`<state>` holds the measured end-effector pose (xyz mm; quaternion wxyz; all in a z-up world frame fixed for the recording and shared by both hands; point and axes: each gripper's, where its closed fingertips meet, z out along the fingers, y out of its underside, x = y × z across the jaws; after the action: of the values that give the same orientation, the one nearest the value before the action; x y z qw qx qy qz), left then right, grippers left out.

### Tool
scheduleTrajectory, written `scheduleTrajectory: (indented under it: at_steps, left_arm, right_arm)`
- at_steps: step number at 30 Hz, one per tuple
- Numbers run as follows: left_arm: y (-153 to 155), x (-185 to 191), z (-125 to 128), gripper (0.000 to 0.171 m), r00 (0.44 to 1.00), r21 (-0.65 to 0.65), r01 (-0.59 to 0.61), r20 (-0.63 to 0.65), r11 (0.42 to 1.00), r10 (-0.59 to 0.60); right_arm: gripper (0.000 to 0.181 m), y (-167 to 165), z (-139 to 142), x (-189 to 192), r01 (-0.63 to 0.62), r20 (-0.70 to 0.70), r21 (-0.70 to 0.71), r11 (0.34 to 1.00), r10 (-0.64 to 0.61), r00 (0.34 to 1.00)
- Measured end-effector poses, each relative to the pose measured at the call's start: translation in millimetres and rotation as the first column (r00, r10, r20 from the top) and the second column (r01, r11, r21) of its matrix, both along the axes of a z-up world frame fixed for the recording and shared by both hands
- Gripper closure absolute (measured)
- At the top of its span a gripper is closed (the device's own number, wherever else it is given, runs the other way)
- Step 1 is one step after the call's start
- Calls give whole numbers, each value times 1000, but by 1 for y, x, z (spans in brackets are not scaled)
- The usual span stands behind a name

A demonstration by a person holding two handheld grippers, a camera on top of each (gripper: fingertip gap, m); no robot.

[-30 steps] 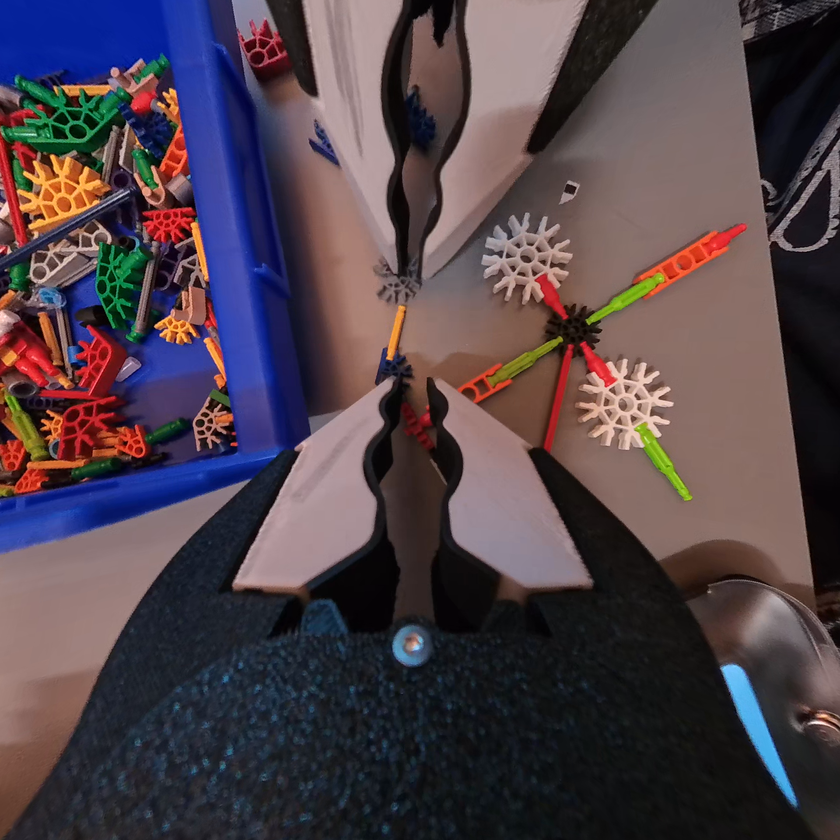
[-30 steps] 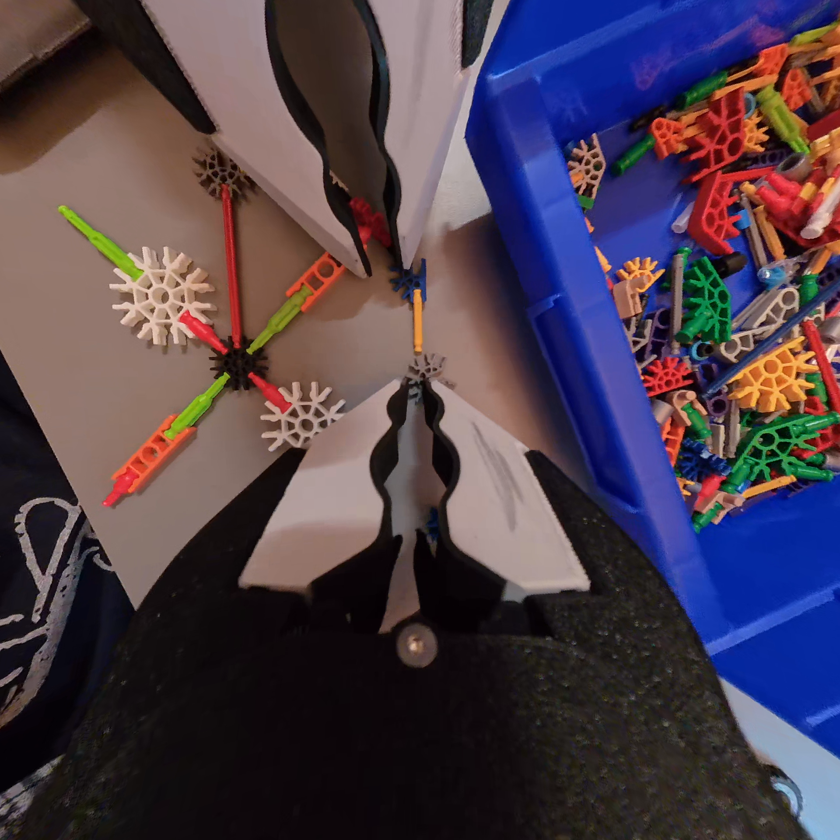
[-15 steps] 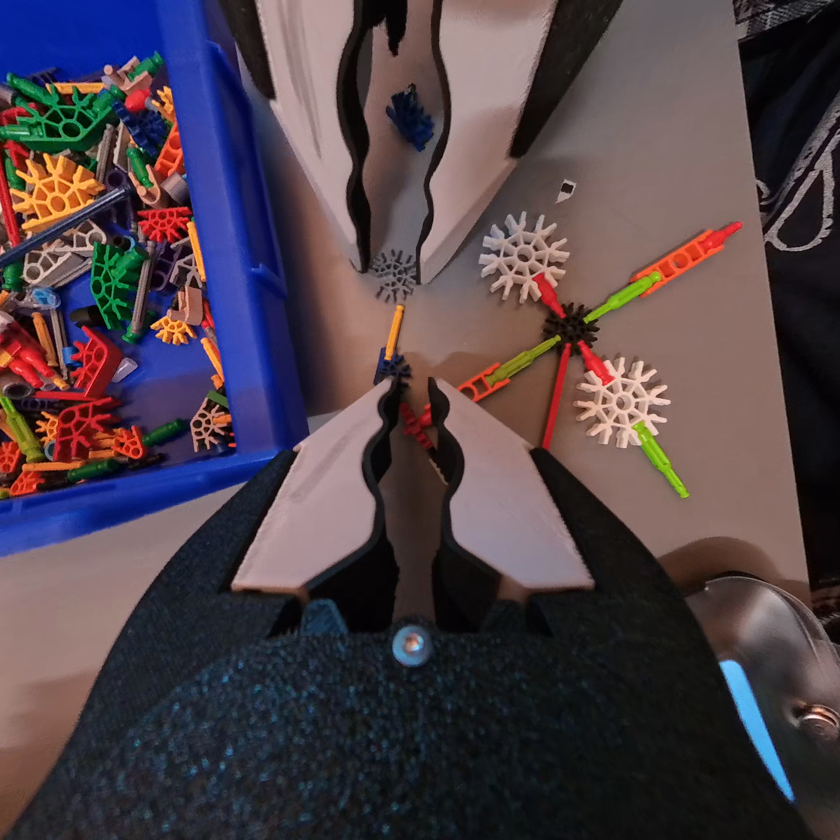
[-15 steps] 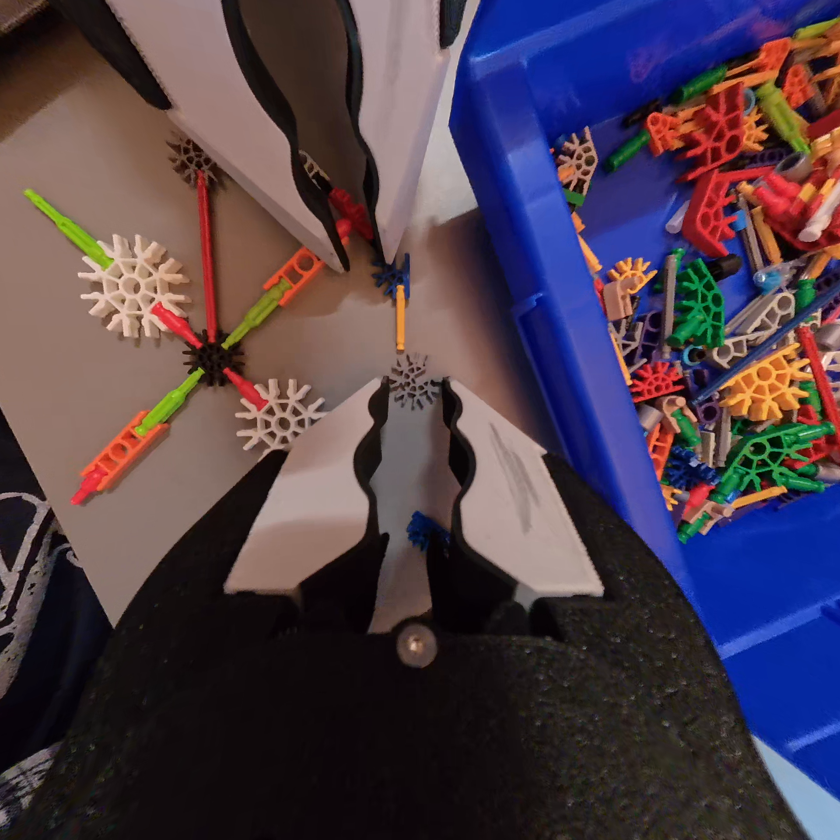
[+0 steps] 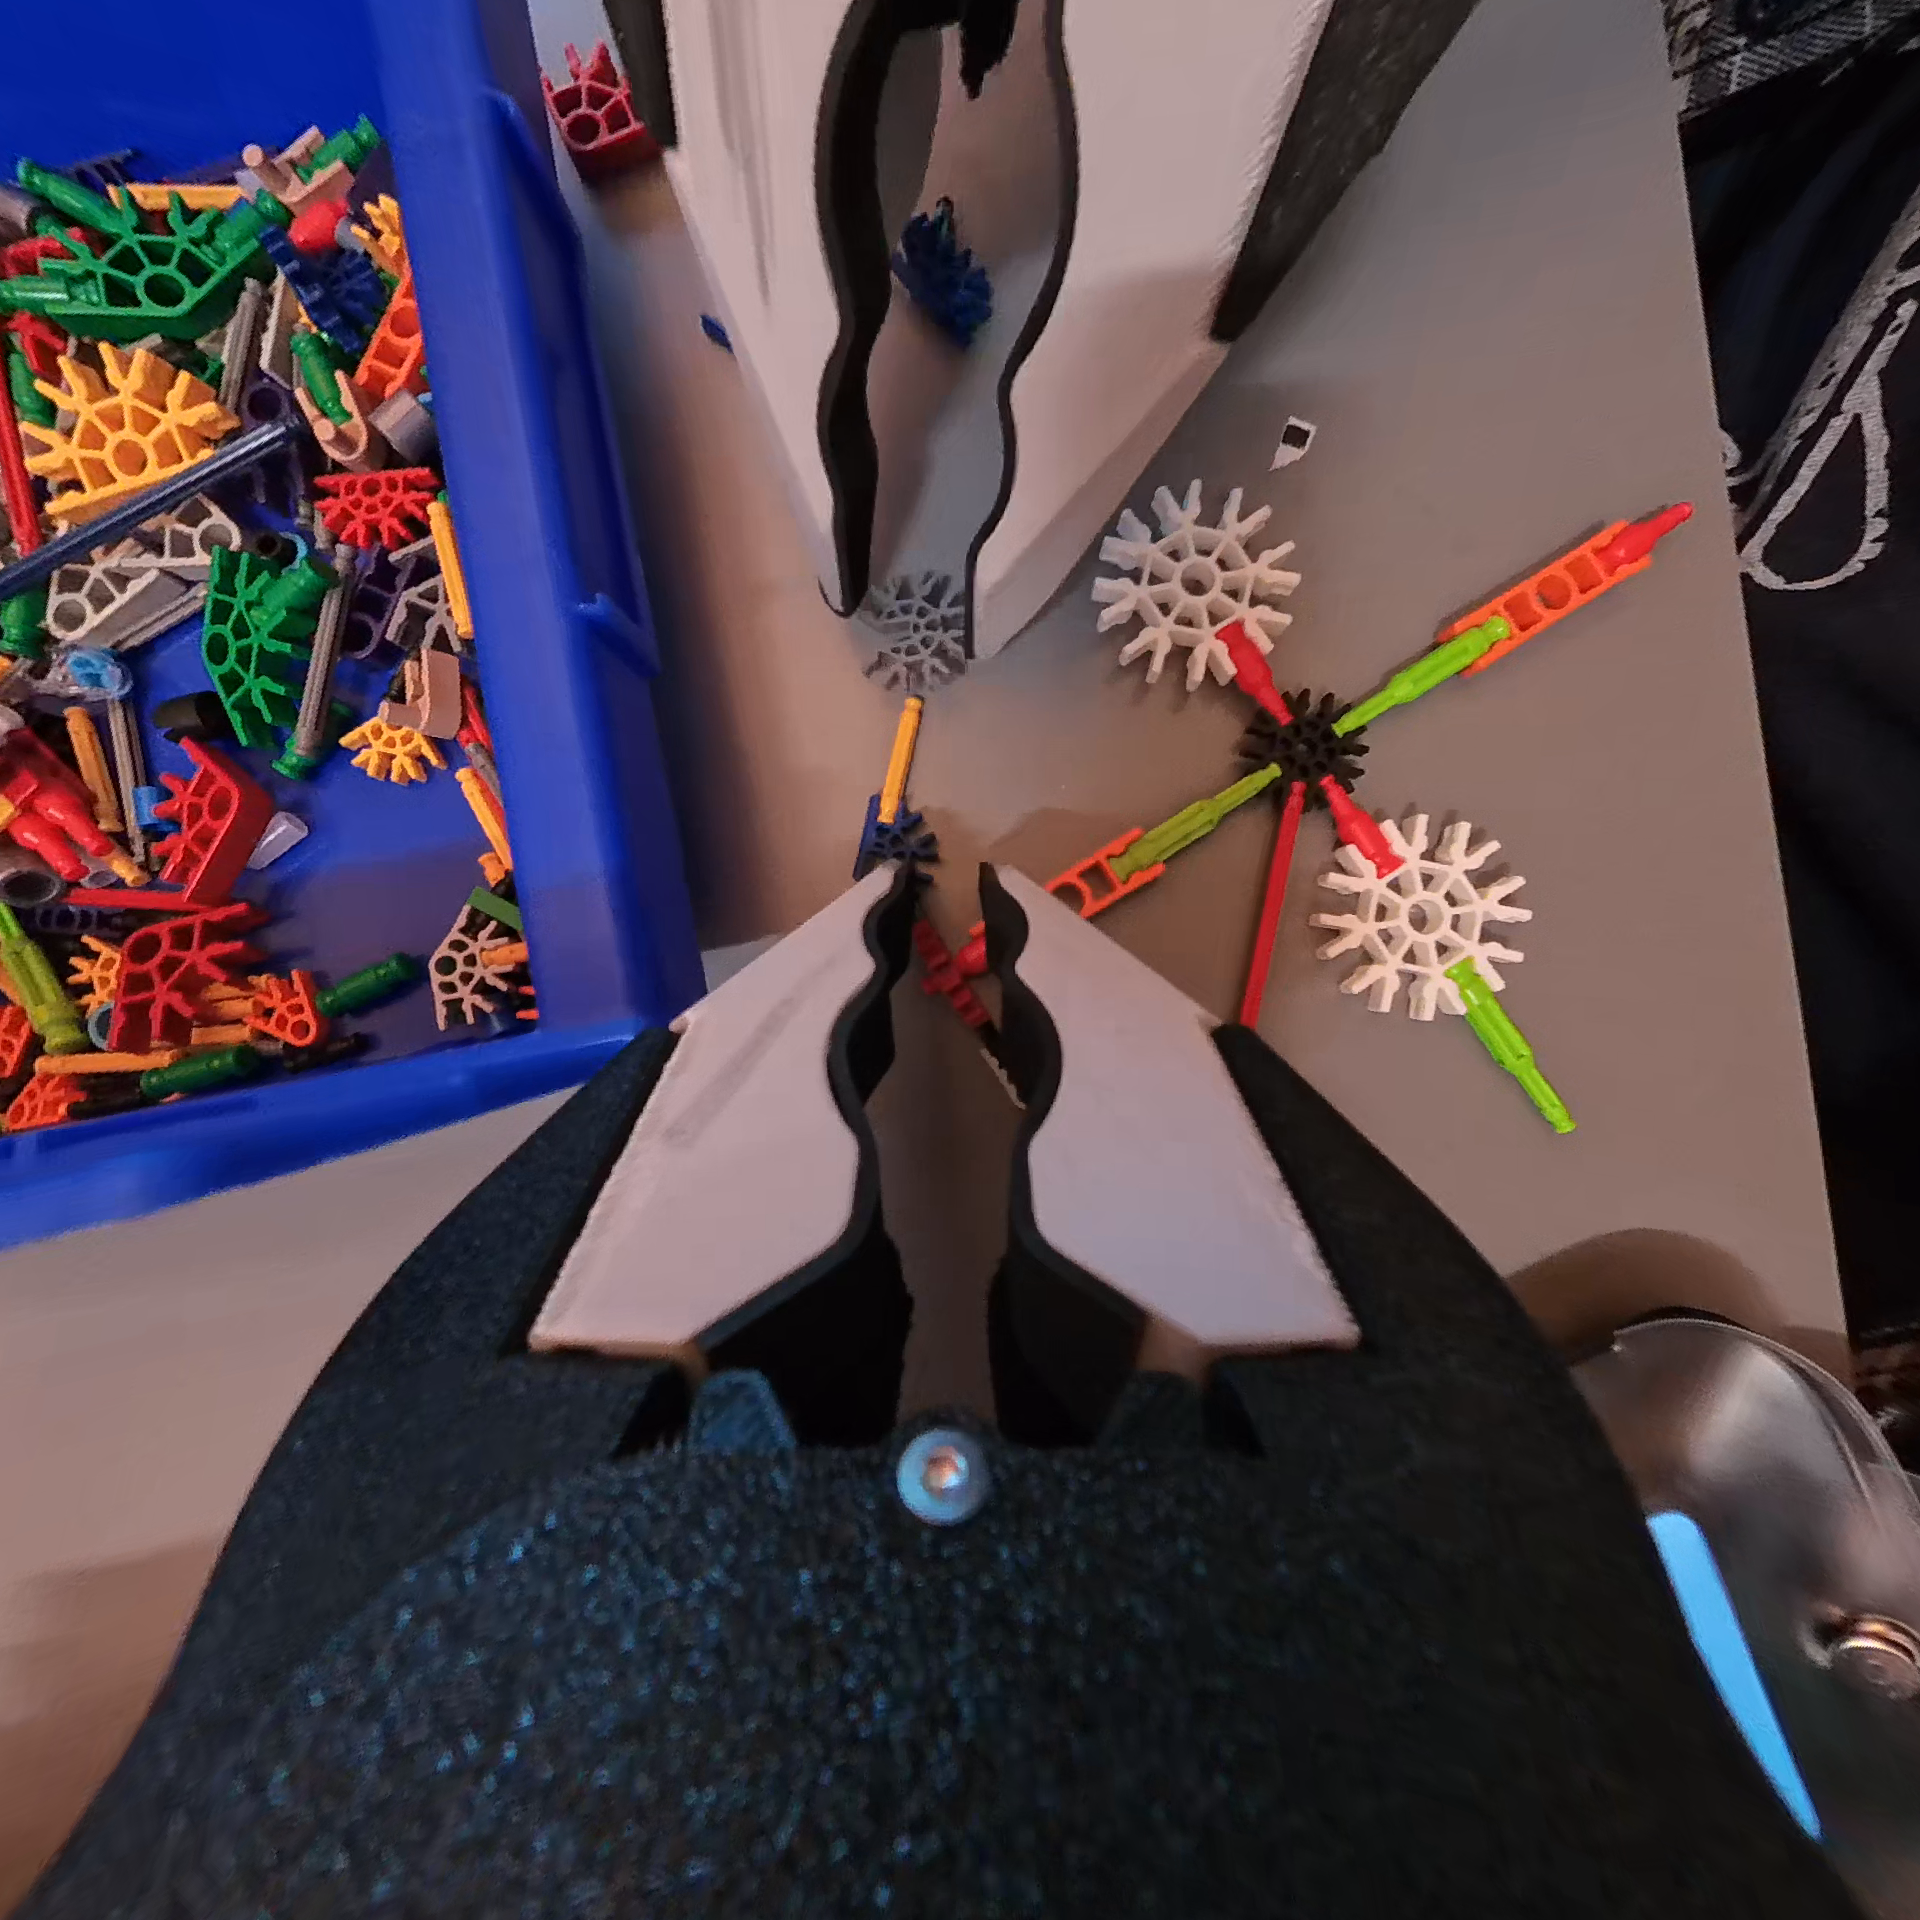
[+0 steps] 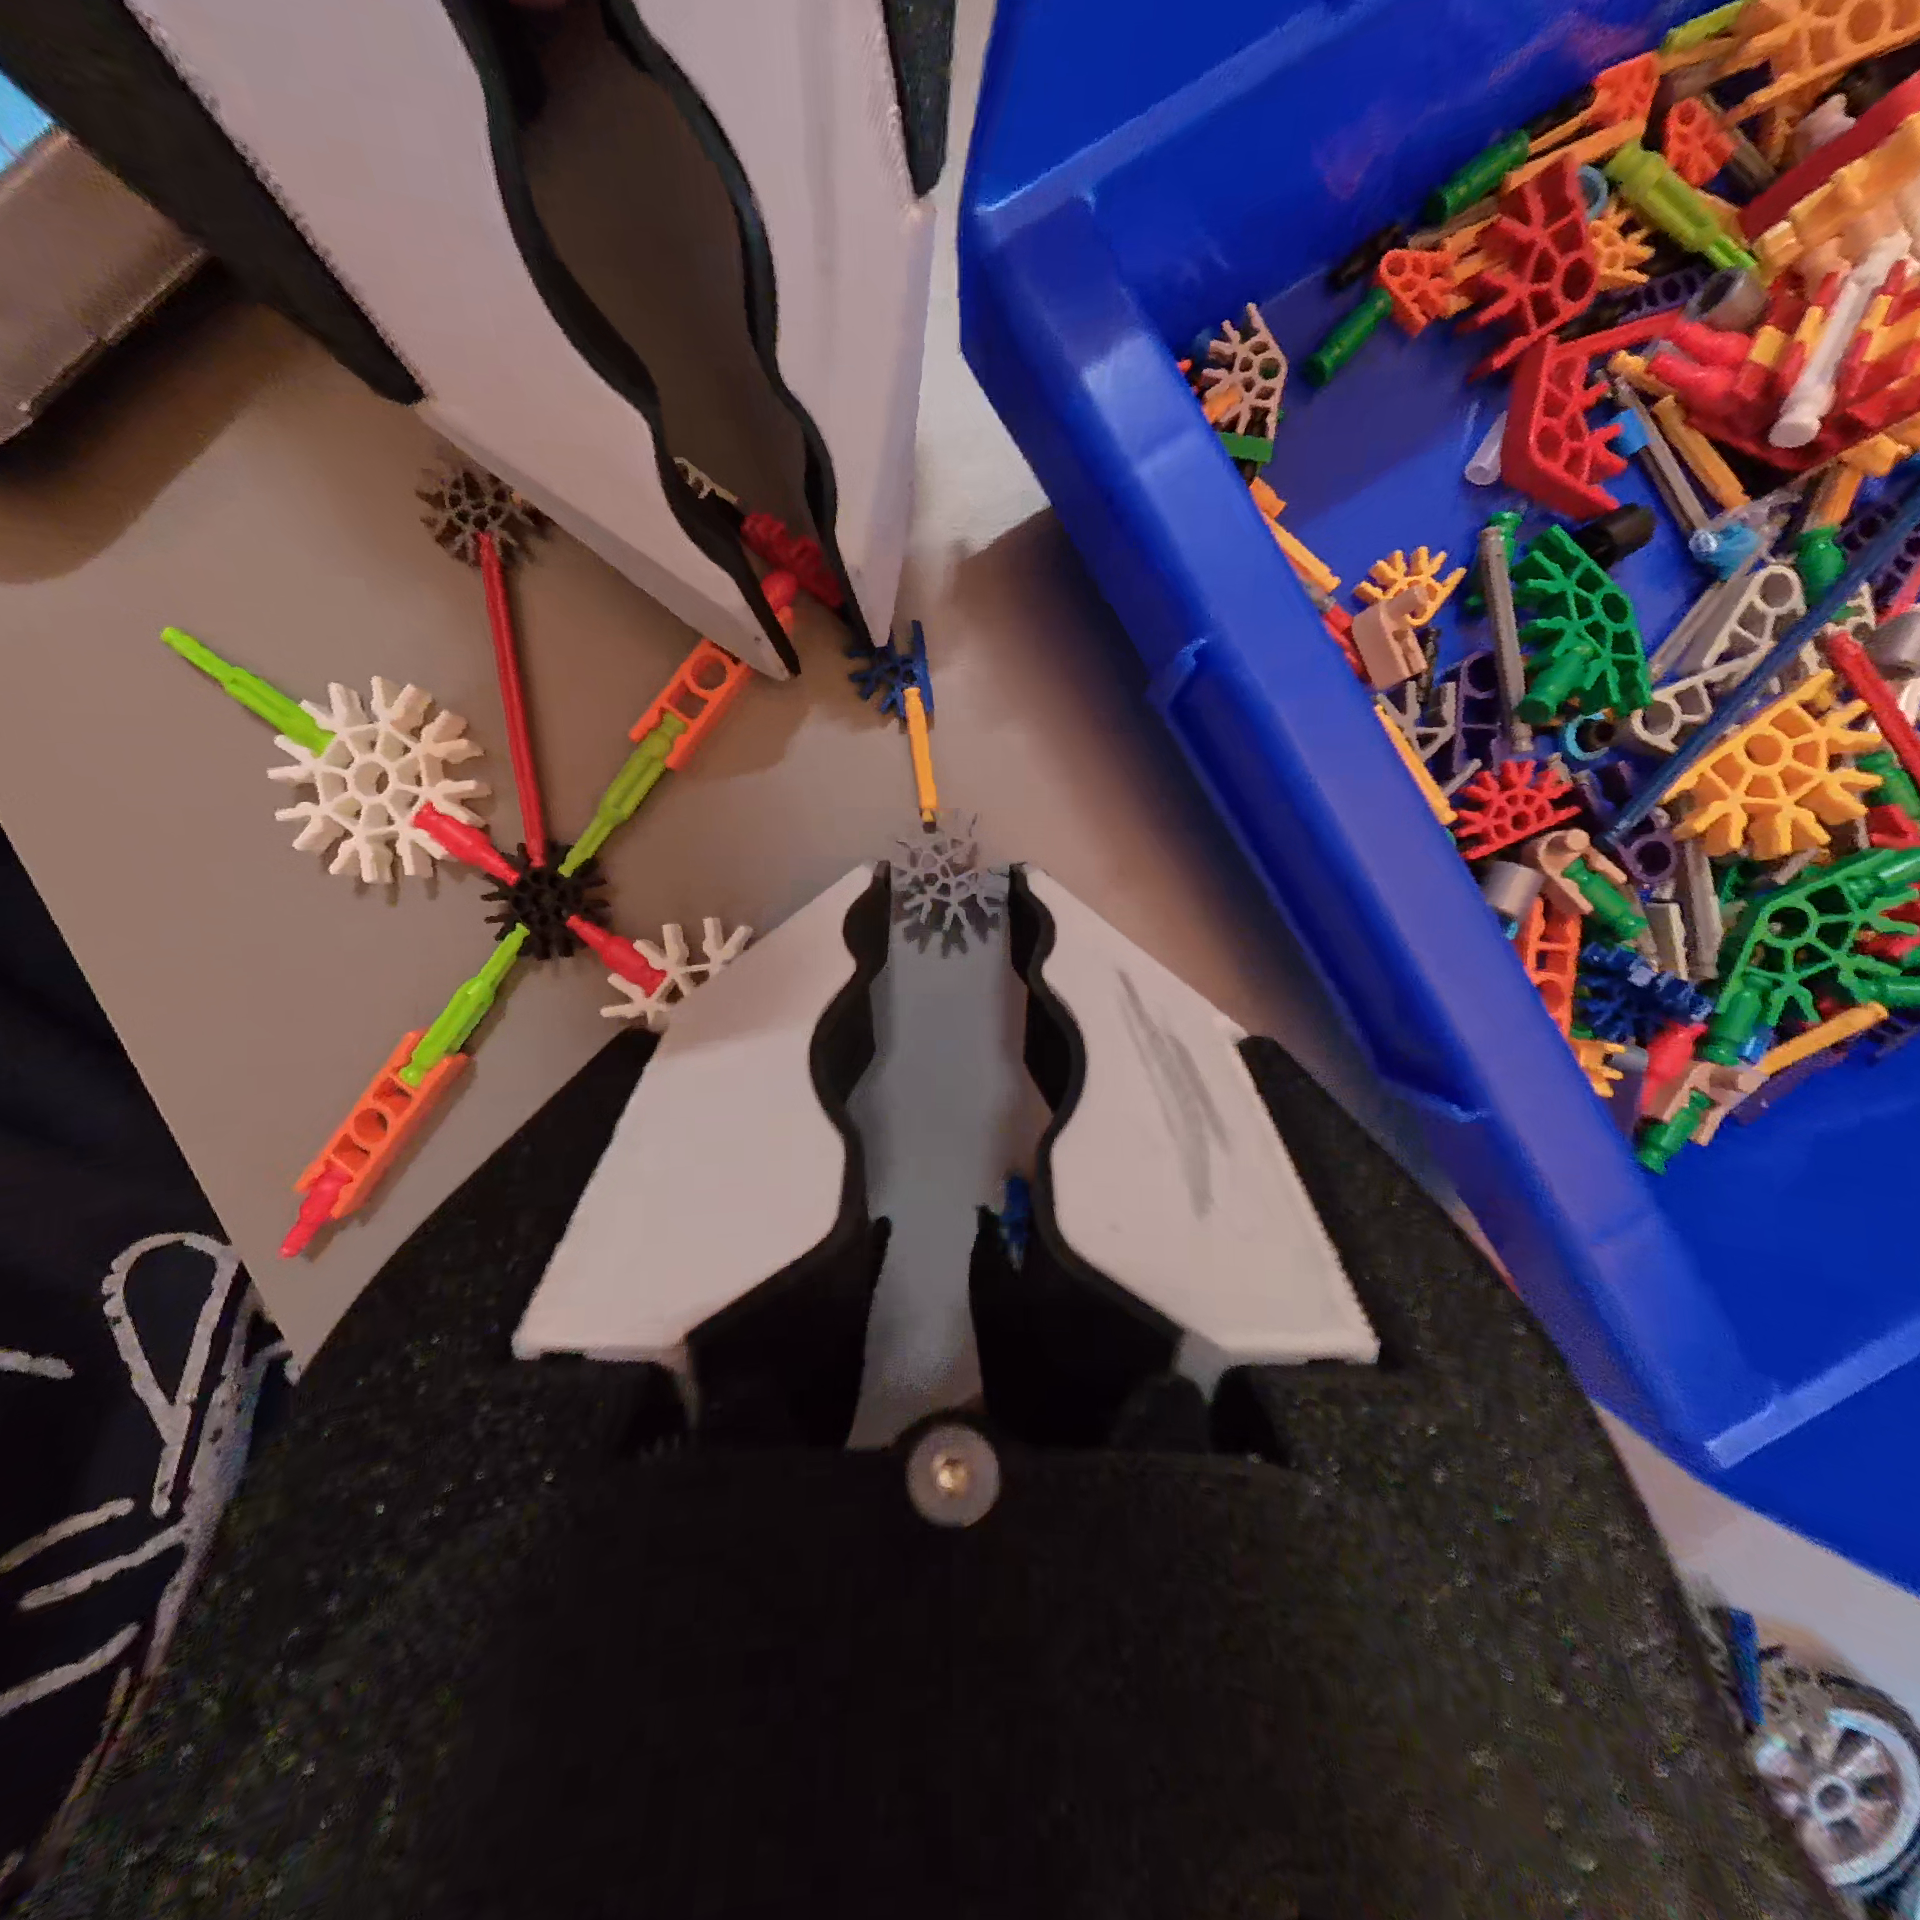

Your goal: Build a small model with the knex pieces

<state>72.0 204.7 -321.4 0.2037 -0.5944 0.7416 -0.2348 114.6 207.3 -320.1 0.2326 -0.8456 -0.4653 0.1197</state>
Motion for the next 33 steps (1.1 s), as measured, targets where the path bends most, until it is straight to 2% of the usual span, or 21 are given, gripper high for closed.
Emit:
scheduleTrajectory:
  at_steps: [7, 13, 33]
  left_arm:
    - [0, 0, 0, 159, 1000, 5, 4, 1, 1000, -4]
    - [0, 0, 0, 159, 1000, 7, 4, 3, 1000, -4]
    - [-1, -1, 0, 159, 1000, 13, 3, 4, 1000, -3]
  right_arm:
    - [159, 1, -2, -3, 73, -25, 3, 997, -73, 997]
    - [159, 2, -5, -1, 96, 14, 14, 995, -96, 995]
    - [159, 2, -5, -6, 154, 17, 34, 987, -155, 988]
